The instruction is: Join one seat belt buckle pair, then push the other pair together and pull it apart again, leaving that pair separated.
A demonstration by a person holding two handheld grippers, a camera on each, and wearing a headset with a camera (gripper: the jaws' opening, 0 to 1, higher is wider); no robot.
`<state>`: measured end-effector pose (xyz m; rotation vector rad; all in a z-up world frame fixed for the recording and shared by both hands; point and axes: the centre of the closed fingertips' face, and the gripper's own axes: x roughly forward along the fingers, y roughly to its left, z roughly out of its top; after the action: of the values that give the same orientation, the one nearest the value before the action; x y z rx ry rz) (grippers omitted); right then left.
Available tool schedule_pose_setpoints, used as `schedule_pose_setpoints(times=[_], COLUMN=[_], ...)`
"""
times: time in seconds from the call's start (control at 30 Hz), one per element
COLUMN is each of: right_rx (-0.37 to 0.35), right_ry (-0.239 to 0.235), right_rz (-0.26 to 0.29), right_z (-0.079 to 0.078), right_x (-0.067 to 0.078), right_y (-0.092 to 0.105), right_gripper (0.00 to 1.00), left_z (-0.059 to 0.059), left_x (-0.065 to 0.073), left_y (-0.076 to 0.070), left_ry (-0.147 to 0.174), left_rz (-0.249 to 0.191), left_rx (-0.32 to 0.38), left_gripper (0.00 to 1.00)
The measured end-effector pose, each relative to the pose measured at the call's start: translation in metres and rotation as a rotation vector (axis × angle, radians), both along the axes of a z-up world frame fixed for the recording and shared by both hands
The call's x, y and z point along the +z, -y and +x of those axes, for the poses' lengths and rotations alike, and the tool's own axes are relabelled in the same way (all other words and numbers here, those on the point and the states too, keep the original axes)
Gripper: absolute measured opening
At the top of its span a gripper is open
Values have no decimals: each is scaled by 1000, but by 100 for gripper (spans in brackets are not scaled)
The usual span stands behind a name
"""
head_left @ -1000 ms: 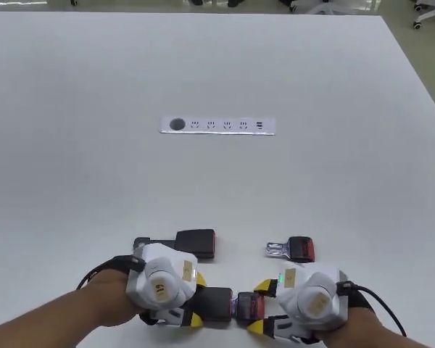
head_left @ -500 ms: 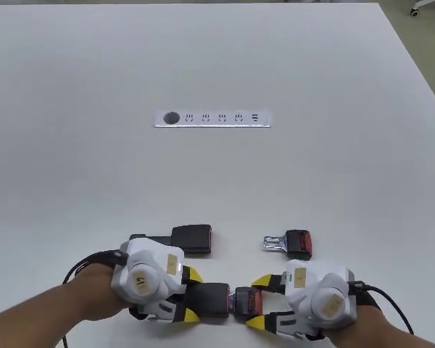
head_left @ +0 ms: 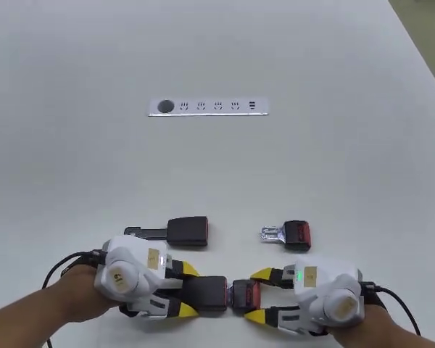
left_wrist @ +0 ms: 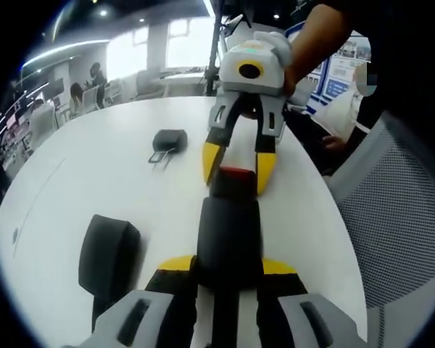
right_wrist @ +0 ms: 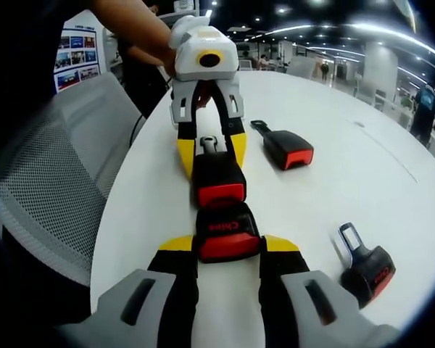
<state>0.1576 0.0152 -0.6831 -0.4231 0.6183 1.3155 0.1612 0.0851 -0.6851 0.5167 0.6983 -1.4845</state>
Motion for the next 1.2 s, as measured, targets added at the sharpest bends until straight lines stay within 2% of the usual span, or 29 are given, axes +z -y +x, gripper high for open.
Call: schedule_pose_setpoints(times=[0.23,0.53,0.8,1.0,1.1,1.2], right_rx=[-10,-35,-48,-48,-52,-57], right_ry=[-15,-26,-29,-28,-31,-31], right_rz=[23,45,49,23,13,-1], right_z=[0,0,0,1,1,1], right_x=[-1,-2,-1,-1,-2,-2], right_y=[1,3,3,2,2,1], right_gripper=[29,29,30,31,32,32], left_z=[0,-1,-1,-1,-1,0], left_x=[-1,-1,-1,-1,-3,-4], left_y=[0,1,3,4,3,3], left_ry=[-15,-24,-5,20,42,48], left_rz=[-22,-22,0,45,66,76], left_rx=[7,9,10,-20,-26,-17], left_gripper=[31,32,32,32,33,33])
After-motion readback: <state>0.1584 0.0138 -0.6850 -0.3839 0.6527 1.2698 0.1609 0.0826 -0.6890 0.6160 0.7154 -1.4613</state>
